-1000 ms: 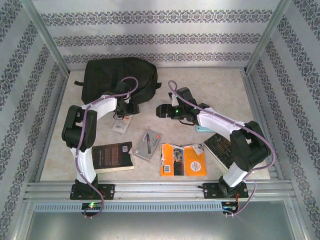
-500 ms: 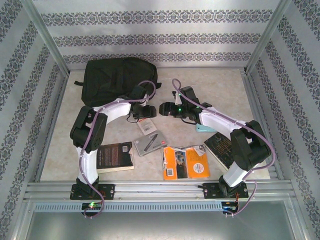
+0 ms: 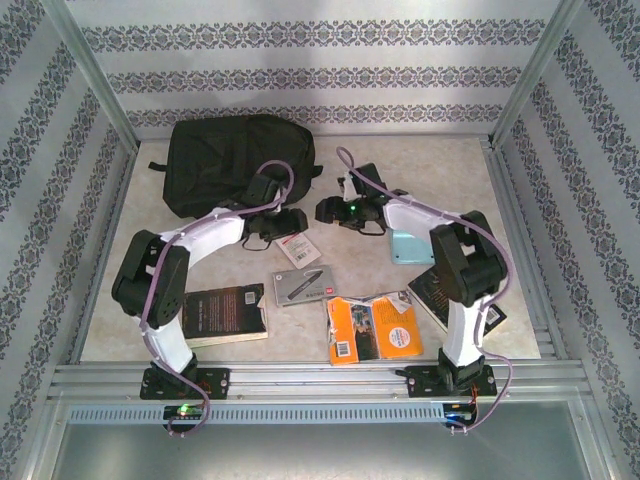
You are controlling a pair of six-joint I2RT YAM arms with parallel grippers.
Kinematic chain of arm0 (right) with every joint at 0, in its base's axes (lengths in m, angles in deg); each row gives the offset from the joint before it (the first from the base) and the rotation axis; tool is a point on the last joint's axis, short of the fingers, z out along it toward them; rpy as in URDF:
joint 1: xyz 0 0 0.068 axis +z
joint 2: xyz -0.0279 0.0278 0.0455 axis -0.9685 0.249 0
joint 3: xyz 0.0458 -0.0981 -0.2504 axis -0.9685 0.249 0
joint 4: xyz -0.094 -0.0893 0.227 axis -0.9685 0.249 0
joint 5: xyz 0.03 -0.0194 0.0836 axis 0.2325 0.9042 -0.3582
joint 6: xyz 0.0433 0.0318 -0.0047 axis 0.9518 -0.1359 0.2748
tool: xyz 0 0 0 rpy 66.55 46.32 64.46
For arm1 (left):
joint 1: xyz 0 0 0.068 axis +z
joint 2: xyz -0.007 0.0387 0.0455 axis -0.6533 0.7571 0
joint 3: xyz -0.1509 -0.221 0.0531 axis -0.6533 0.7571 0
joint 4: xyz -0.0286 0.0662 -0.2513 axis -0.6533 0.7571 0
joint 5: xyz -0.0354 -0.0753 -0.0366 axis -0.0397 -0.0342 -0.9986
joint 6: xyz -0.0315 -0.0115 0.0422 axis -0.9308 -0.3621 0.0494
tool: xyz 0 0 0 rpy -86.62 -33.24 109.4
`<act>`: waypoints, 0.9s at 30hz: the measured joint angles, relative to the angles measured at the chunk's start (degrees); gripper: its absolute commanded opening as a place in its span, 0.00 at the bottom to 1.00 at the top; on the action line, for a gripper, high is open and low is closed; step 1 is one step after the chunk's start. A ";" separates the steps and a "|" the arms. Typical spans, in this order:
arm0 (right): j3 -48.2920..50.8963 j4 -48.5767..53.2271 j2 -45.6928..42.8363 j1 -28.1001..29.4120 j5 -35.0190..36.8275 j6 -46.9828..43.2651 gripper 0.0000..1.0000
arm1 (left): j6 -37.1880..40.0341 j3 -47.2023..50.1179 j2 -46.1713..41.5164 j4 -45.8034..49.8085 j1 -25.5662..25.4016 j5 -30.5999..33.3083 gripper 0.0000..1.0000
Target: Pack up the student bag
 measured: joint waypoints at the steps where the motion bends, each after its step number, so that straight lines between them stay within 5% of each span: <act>1: -2.10 0.66 1.92 0.00 -1.36 -0.33 0.62 | -1.33 2.03 -0.15 -1.22 0.68 0.02 0.62; 11: -18.78 13.27 15.47 1.77 -9.84 -7.15 0.61 | -8.96 9.79 0.85 -8.61 4.07 -0.85 0.57; 27: -24.52 21.64 20.24 3.41 -15.02 -10.99 0.60 | -10.67 9.77 2.69 -8.66 5.95 -3.23 0.35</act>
